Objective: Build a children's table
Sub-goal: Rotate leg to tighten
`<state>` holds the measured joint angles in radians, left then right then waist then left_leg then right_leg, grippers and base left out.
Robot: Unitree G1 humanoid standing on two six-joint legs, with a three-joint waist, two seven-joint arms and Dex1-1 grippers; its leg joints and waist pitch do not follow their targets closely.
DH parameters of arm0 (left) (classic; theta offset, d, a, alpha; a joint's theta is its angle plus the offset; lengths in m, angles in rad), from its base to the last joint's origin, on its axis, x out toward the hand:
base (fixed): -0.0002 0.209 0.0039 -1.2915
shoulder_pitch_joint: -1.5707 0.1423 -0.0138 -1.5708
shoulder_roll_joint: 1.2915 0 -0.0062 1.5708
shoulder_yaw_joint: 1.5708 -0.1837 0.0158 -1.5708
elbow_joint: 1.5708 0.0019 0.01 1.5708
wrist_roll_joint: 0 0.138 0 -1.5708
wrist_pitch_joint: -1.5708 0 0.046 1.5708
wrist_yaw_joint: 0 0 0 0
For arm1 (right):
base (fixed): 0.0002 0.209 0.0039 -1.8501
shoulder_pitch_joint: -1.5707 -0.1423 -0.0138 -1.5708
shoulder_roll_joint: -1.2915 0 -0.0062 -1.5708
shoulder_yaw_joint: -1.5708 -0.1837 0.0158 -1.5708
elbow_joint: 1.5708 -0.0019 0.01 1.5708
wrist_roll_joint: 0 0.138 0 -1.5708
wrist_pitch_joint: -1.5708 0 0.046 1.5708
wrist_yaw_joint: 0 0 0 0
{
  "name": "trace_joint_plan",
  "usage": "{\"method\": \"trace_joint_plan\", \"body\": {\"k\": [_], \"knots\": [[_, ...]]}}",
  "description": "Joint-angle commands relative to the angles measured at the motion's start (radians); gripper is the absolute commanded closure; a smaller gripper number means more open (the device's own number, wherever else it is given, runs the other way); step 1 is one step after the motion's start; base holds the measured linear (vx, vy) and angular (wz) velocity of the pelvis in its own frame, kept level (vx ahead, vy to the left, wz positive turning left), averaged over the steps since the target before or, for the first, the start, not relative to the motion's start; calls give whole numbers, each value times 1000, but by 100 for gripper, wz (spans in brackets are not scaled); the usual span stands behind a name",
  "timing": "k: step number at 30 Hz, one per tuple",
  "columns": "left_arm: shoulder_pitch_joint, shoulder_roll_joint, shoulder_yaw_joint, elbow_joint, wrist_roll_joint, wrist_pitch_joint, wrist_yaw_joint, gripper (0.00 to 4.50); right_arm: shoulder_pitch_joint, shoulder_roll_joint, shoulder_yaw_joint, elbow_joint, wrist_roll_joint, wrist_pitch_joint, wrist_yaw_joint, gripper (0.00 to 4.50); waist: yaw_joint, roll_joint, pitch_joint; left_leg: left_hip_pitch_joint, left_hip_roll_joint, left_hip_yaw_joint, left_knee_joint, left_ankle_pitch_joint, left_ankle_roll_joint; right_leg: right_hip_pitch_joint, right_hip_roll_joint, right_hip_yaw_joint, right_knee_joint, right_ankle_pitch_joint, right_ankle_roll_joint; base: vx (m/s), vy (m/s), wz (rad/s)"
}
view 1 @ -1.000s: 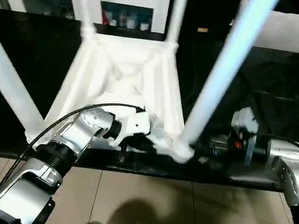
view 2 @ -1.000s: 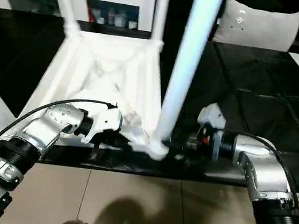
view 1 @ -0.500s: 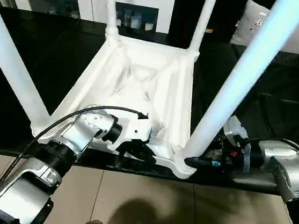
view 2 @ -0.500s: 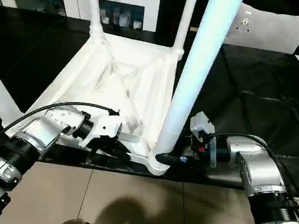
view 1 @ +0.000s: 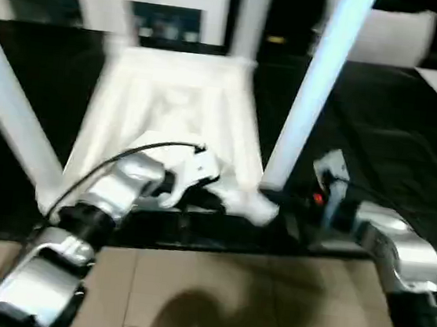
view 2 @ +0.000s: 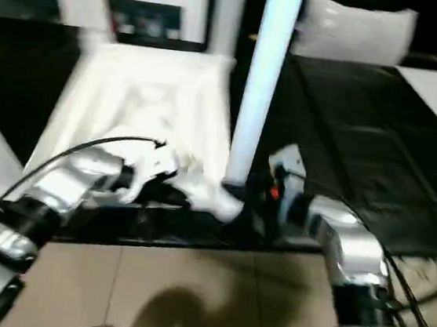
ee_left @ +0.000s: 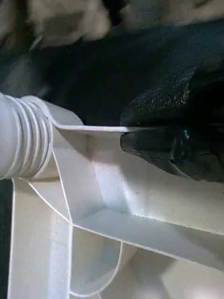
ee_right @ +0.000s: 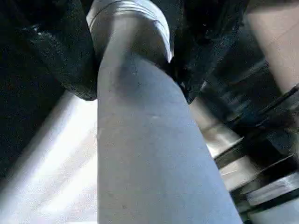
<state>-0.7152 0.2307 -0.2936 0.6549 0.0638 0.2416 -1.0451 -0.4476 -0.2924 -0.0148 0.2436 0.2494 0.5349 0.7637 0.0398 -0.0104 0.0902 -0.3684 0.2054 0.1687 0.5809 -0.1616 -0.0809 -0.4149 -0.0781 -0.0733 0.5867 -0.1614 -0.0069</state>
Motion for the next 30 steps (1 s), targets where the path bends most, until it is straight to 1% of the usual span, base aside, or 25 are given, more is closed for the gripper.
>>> {"method": "trace_joint_plan", "body": {"k": [1,2,3,4,5,6,7,8,10,12,13,14,15,16,18,19,20,21,23,25,26,27,28,29,30], "knots": [[-19,-74,20,7,-34,32,91,450,-24,75,19,21,-19,54,-141,248,-4,-9,-49,0,3,-18,-79,-355,-4,45,-58,18,-110,-633,-61,0,0,0],[-27,-91,30,17,-35,41,124,450,-33,97,12,32,-29,56,-189,248,-6,-8,-45,2,2,-18,-80,-355,2,43,-58,18,-113,-624,-63,0,0,0],[-27,-91,30,17,-35,41,124,450,-33,97,12,32,-29,56,-189,248,-6,-9,-47,6,0,-13,-79,-346,18,43,-57,21,-117,-605,-66,0,0,0],[-37,-119,42,23,-34,54,171,450,-50,134,-10,58,-37,33,-261,248,-8,-5,-42,8,1,-9,-81,-348,28,35,-55,26,-117,-585,-77,0,0,0],[-43,-139,43,25,-29,54,193,450,-64,153,-24,86,-38,-27,-289,215,-8,-4,-42,9,2,-11,-81,-353,28,33,-56,26,-117,-583,-82,0,0,0],[-44,-140,43,25,-29,55,194,450,-65,155,-26,88,-38,-32,-291,195,-9,-5,-44,10,2,-10,-81,-353,30,35,-56,27,-116,-567,-90,0,0,0],[-45,-147,40,21,-22,56,199,450,-70,167,-42,91,-29,-49,-301,181,-6,-5,-45,7,4,-9,-82,-335,39,39,-55,31,-111,-525,-101,0,0,0],[-43,-145,35,16,-17,54,194,450,-68,168,-49,85,-20,-45,-292,179,-5,-6,-45,6,4,-8,-83,-322,45,38,-54,34,-108,-499,-109,0,0,0],[-41,-141,30,12,-12,50,189,450,-63,162,-49,76,-15,-47,-270,159,2,-6,-46,11,6,0,-81,-293,62,38,-52,43,-101,-422,-141,0,0,0],[-32,-125,16,3,-1,23,169,450,-43,134,-41,50,-12,-55,-213,133,7,-7,-47,7,7,0,-82,-263,77,44,-52,45,-94,-371,-159,0,0,0],[-27,-114,9,-1,1,10,151,450,-33,118,-40,40,-9,-64,-185,133,9,-7,-47,4,8,1,-81,-249,85,47,-53,45,-91,-356,-163,0,0,0],[-17,-92,-12,-5,8,-35,113,450,-21,84,-38,30,1,-78,-134,126,11,-5,-47,4,7,2,-81,-246,90,46,-54,46,-93,-356,-163,0,0,0],[-9,-74,-29,-9,12,-62,77,450,-10,52,-34,24,10,-94,-81,103,14,-6,-50,4,8,3,-79,-234,96,48,-55,46,-92,-341,-165,0,0,0],[-3,-60,-40,-12,13,-76,48,450,-3,24,-30,22,14,-106,-39,94,19,-4,-53,3,10,2,-78,-212,102,52,-57,46,-86,-299,-178,50,-24,3],[9,-34,-57,-23,11,-116,-15,450,6,-27,-24,22,18,-126,35,81,21,-6,-52,1,10,6,-77,-181,115,52,-53,47,-81,-247,-197,0,0,0],[16,-18,-64,-30,7,-130,-55,450,11,-64,-16,23,16,-140,86,70,24,-5,-56,0,11,6,-74,-162,122,58,-56,46,-76,-218,-210,0,0,0],[17,-8,-70,-33,6,-142,-80,450,13,-87,-9,25,14,-147,122,70,27,-4,-57,2,12,8,-73,-150,128,56,-56,48,-74,-197,-220,0,0,0],[18,8,-81,-32,9,-163,-110,450,17,-120,5,22,11,-157,173,51,29,-1,-57,4,14,9,-72,-141,135,55,-55,47,-70,-168,-237,0,0,0],[15,23,-94,-24,15,-190,-140,450,18,-155,21,22,10,-154,229,44,34,0,-58,4,19,8,-71,-131,139,57,-54,45,-63,-135,-254,0,0,0],[15,47,-114,-21,18,-228,-194,450,24,-212,56,13,10,-158,325,44,39,1,-57,3,20,7,-71,-138,140,60,-51,42,-63,-140,-257,0,0,0],[14,60,-125,-22,16,-248,-228,450,25,-241,75,11,12,-164,382,44,45,2,-56,5,22,9,-71,-142,137,57,-54,45,-63,-142,-258,0,0,0],[14,64,-128,-23,15,-255,-239,450,25,-250,80,11,14,-165,400,44,47,-1,-60,6,23,9,-70,-145,137,59,-54,44,-61,-144,-260,0,0,0],[15,77,-138,-31,6,-270,-294,450,21,-281,103,17,24,-180,486,44,49,0,-58,5,26,9,-71,-157,134,58,-57,45,-61,-154,-265,0,0,0],[16,81,-142,-36,2,-277,-316,450,17,-289,109,21,30,-186,518,70,51,-1,-59,6,26,9,-70,-174,130,58,-59,44,-63,-173,-265,0,0,0],[16,83,-144,-39,1,-279,-326,450,15,-291,111,23,33,-188,530,70,51,-1,-58,6,26,9,-70,-178,128,57,-60,45,-63,-181,-264,0,0,0]]}}
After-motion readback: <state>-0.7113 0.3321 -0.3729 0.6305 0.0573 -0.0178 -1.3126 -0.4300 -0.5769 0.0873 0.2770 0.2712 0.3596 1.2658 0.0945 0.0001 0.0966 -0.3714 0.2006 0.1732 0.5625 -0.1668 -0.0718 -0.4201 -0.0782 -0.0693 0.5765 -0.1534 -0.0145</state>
